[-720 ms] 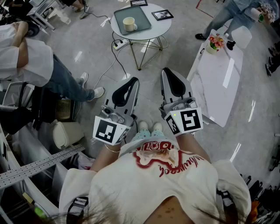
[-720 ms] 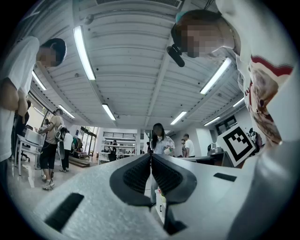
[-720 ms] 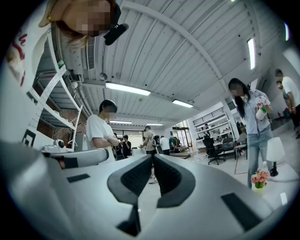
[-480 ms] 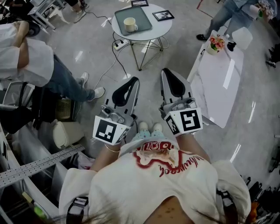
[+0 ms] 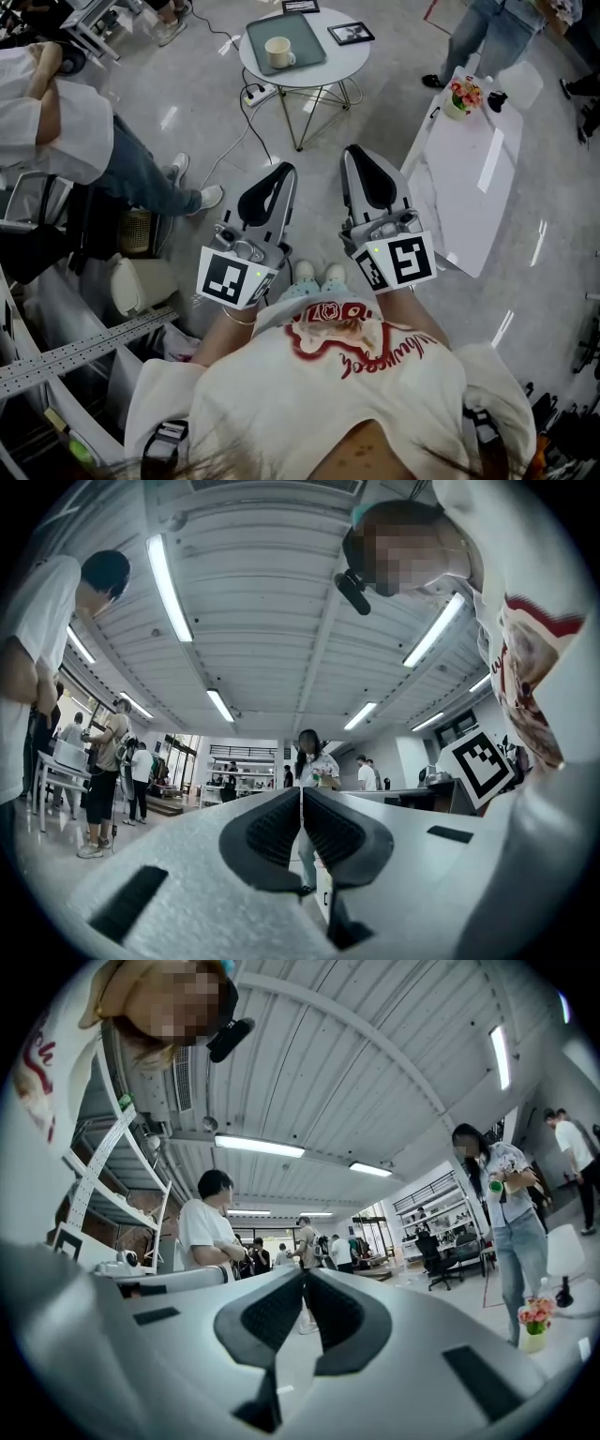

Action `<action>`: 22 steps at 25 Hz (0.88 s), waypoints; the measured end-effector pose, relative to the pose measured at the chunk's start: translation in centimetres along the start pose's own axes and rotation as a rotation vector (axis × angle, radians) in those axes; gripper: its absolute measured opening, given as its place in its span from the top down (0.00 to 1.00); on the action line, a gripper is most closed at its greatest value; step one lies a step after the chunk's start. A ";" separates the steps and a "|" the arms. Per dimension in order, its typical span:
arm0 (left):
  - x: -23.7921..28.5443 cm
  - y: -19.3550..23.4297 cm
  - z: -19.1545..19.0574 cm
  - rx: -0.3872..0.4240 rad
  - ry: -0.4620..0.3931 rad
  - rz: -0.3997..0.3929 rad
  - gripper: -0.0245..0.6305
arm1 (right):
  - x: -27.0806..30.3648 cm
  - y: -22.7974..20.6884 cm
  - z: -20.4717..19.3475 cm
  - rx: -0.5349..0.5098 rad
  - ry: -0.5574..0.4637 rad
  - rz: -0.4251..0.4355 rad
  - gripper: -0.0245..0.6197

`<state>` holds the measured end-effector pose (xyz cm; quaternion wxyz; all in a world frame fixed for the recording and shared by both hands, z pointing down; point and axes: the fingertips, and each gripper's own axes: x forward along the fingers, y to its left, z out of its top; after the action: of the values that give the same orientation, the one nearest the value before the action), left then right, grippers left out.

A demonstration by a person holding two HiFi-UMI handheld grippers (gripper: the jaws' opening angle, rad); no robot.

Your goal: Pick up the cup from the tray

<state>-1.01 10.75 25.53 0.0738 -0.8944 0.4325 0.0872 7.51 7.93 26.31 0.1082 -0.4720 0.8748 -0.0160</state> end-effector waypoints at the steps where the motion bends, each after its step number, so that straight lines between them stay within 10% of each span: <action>1: 0.2 0.0 -0.1 0.000 0.001 0.002 0.93 | 0.0 -0.1 0.1 0.006 -0.008 0.005 0.90; 13: 0.6 0.5 -2.6 -0.016 0.040 0.063 0.93 | 1.7 -2.1 -2.2 0.040 0.012 0.070 0.90; 22: 7.1 10.4 -5.9 0.001 0.035 0.076 0.93 | 12.3 -5.0 -4.6 0.011 0.008 0.096 0.90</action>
<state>-4.32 -2.27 29.08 0.0633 -0.8787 0.4672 0.0743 4.19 -5.42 29.31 0.1082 -0.4288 0.8967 -0.0176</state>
